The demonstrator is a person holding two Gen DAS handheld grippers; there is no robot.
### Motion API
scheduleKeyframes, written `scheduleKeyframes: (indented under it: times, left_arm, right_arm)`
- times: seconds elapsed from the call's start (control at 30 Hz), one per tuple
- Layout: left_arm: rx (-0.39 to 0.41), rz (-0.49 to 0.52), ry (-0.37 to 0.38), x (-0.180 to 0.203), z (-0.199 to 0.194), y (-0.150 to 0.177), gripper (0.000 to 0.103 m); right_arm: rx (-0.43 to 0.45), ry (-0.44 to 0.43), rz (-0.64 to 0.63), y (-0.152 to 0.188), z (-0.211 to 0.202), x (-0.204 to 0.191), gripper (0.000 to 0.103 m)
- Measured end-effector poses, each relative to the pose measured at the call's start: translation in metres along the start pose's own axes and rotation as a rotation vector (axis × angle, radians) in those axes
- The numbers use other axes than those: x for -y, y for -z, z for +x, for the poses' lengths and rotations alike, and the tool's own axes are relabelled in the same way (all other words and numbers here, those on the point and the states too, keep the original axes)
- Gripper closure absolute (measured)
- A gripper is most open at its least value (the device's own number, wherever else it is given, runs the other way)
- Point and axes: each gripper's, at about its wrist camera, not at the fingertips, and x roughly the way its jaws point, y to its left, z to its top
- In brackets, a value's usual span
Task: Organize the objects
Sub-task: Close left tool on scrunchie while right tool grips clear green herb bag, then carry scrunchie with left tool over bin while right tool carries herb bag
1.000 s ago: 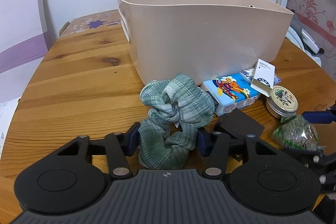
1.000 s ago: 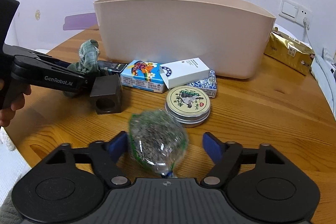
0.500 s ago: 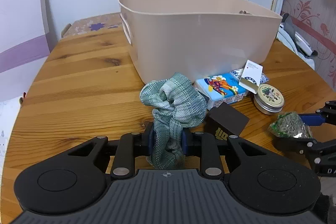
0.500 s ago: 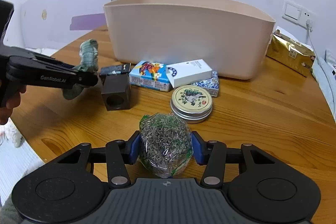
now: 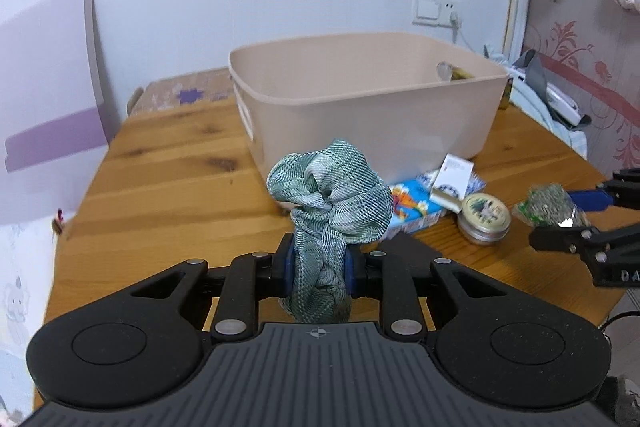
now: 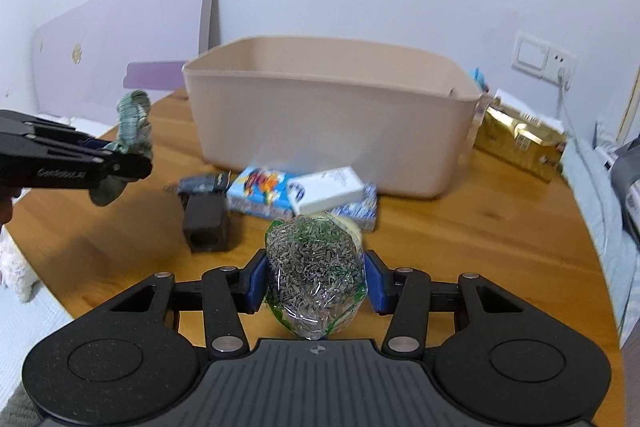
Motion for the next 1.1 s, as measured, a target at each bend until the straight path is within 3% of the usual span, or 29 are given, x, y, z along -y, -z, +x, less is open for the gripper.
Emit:
scheduleKeyframes:
  times: [0.37, 0.7, 1.1]
  left_arm:
    - [0.117, 0.009, -0.015, 0.007, -0.022, -0.036, 0.079]
    - [0.187, 0.026, -0.024, 0.021, -0.016, -0.081, 0.079]
    - [0.145, 0.018, -0.065, 0.027, 0.046, -0.121, 0.079]
  right_arm:
    - [0.132, 0.049, 0.033, -0.046, -0.015, 0.016, 0.057]
    - [0.233, 0.06, 0.085, -0.092, -0.013, 0.032, 0.057]
    - [0.224, 0.055, 0.101, -0.123, 0.027, 0.042, 0.057]
